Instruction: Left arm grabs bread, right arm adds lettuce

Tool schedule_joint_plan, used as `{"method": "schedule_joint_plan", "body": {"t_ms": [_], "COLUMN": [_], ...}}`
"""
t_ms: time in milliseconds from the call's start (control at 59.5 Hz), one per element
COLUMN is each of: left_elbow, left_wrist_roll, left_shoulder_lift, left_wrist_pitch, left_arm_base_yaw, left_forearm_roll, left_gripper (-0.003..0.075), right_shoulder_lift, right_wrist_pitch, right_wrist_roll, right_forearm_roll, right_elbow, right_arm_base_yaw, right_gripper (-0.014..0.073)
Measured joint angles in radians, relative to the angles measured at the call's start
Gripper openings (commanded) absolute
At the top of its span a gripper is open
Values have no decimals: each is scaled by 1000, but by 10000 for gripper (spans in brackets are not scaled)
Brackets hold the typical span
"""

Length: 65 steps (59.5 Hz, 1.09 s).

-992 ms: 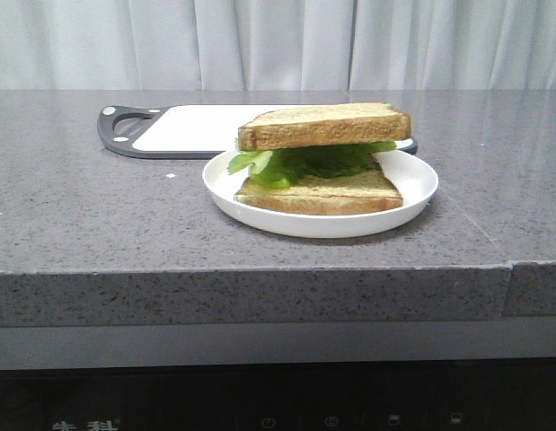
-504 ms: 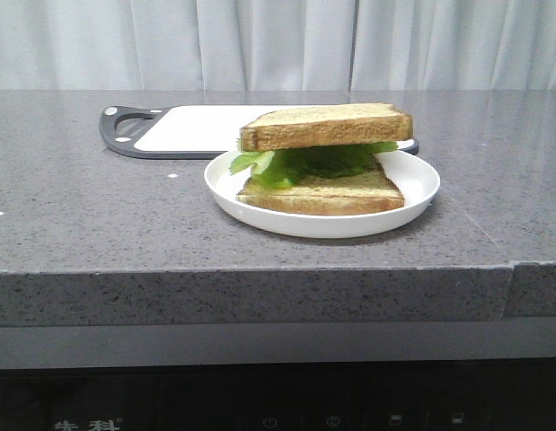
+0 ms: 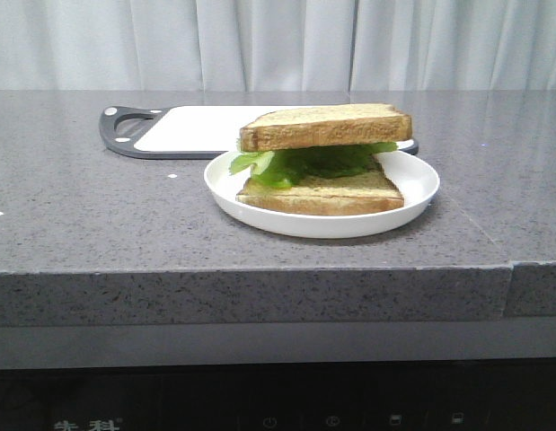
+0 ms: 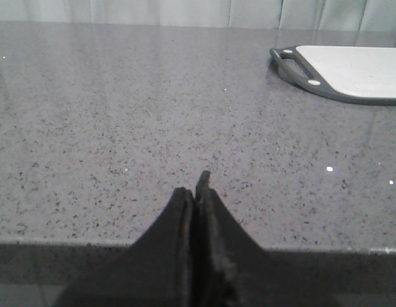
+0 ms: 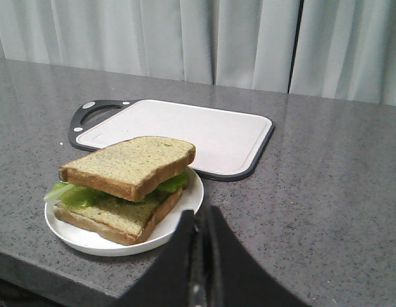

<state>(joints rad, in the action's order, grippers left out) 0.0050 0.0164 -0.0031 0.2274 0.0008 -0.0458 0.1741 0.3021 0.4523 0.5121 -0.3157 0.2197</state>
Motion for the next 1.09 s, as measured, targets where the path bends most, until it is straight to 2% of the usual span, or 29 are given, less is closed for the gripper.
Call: {"method": "schedule_joint_plan", "body": {"t_ms": [975,1093], "left_elbow": [0,0], "left_wrist_roll": [0,0], "left_shoulder_lift": [0,0], "left_wrist_pitch": [-13,-13], "left_arm_base_yaw": [2,2], "left_forearm_roll": [-4,-4], "left_gripper": [-21,-21], "right_shoulder_lift": [0,0], "right_wrist_pitch": [-8,-77], "right_wrist_roll": [0,-72], "right_forearm_roll": [5,-34], "right_elbow": [5,50], "right_arm_base_yaw": [0,-14], "right_gripper": [-71,-71]}}
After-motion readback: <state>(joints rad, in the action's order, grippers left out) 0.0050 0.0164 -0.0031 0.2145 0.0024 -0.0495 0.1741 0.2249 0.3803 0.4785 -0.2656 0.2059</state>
